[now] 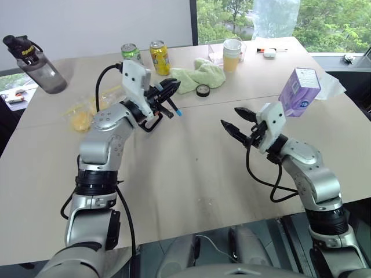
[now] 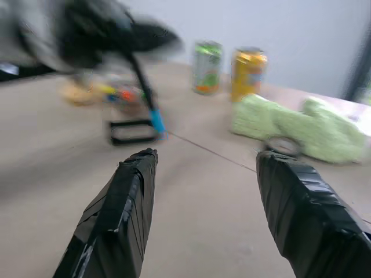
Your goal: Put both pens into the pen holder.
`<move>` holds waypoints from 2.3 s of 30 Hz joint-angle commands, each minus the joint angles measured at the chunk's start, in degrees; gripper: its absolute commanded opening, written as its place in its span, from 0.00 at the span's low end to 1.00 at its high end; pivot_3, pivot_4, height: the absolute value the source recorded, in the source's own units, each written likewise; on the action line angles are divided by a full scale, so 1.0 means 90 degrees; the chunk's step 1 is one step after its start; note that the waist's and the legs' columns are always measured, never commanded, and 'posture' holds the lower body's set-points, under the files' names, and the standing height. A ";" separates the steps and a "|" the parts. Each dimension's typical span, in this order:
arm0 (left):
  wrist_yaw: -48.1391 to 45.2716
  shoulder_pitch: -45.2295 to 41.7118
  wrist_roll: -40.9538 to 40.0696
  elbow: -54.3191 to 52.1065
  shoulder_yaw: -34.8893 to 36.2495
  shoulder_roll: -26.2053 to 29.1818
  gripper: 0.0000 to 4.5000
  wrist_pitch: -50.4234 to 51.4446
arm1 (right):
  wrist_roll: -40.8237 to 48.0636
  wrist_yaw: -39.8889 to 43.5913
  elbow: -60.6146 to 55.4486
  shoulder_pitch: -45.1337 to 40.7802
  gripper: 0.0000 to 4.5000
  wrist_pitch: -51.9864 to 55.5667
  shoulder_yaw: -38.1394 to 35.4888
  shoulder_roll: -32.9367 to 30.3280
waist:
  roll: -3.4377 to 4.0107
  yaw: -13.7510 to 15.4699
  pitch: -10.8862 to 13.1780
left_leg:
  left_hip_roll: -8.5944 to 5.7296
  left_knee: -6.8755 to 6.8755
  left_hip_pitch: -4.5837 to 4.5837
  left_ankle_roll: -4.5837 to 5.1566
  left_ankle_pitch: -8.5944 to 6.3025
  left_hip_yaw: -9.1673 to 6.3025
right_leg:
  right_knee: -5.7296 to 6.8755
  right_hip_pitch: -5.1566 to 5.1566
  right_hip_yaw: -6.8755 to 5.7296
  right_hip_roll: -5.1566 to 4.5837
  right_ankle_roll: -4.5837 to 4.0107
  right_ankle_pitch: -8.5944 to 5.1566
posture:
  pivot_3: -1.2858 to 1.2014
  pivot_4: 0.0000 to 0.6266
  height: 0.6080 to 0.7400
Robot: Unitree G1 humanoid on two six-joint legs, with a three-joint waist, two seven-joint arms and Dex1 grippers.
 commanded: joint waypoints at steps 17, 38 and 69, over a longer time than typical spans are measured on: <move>0.1847 -0.0033 0.3353 0.0459 -0.0431 0.0186 0.00 -0.2298 | 0.0821 0.0402 -0.0213 -0.0118 0.64 -0.0206 -0.0401 -0.0273 | -0.0003 0.0039 0.0001 | -0.0002 0.0008 -0.0005 0.0002 -0.0001 -0.0004 | 0.0005 0.0000 -0.0005 -0.0003 0.0001 0.0000 | 0.52 0.24 1.00; 0.1743 -0.0092 0.3537 0.1059 -0.0588 -0.0276 0.00 -0.1238 | 0.0861 0.0321 -0.0286 -0.0072 0.64 -0.0208 -0.0421 -0.0353 | -0.0003 0.0035 0.0000 | -0.0002 0.0011 -0.0005 0.0002 0.0000 -0.0005 | 0.0009 0.0000 -0.0007 -0.0004 0.0001 0.0000 | 0.52 0.24 1.00; 0.1634 -0.0500 0.2259 0.1081 0.0006 -0.0809 1.00 -0.1047 | 0.0918 0.0350 -0.0221 0.0023 0.66 -0.0423 -0.0408 -0.0395 | -0.0004 0.0029 0.0000 | -0.0003 0.0016 -0.0009 0.0002 0.0000 -0.0006 | 0.0010 0.0000 -0.0008 -0.0005 0.0001 0.0000 | 0.52 0.24 1.00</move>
